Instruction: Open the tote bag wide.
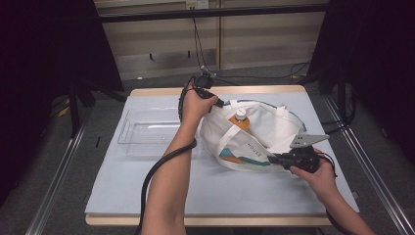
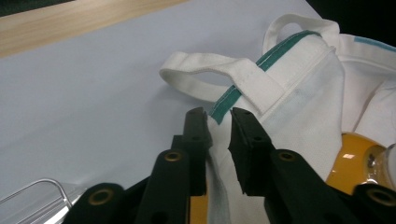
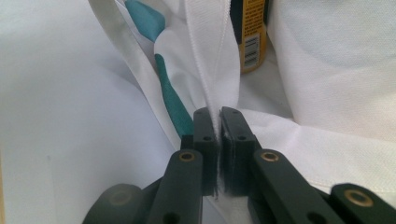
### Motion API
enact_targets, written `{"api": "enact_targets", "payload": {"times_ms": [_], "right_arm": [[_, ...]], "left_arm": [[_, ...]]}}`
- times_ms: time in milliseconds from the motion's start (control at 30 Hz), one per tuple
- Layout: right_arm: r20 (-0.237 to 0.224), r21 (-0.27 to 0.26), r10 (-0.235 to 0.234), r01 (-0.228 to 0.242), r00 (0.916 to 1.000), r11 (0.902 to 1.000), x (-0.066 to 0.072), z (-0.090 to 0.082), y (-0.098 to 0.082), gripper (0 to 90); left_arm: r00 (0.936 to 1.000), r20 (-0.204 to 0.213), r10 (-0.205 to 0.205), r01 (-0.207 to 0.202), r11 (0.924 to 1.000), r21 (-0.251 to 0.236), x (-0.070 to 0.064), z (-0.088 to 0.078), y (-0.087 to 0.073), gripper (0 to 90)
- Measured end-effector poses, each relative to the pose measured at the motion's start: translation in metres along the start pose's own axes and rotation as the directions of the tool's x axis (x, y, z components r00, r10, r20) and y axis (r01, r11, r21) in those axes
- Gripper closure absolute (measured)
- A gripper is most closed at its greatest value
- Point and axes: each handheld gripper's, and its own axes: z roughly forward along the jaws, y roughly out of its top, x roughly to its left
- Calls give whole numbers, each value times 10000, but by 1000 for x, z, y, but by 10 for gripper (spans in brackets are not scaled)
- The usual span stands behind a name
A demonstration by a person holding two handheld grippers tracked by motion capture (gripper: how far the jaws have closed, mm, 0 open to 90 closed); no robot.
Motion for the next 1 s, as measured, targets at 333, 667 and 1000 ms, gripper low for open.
{"api": "enact_targets", "payload": {"times_ms": [333,667,1000], "right_arm": [[16,-28,-46,46,10000,10000,1,-1,-1,854],[-48,236,-209,210,9998,9995,3,1,-3,861],[53,422,-290,287,9996,9987,5,5,-8,860]], "left_arm": [[9975,-694,93,-106,9998,-194,1,1,0,895],[9945,-1052,-26,9,9999,-160,7,11,-2,897],[9939,-1078,-227,205,9995,-220,11,17,-6,896]]}}
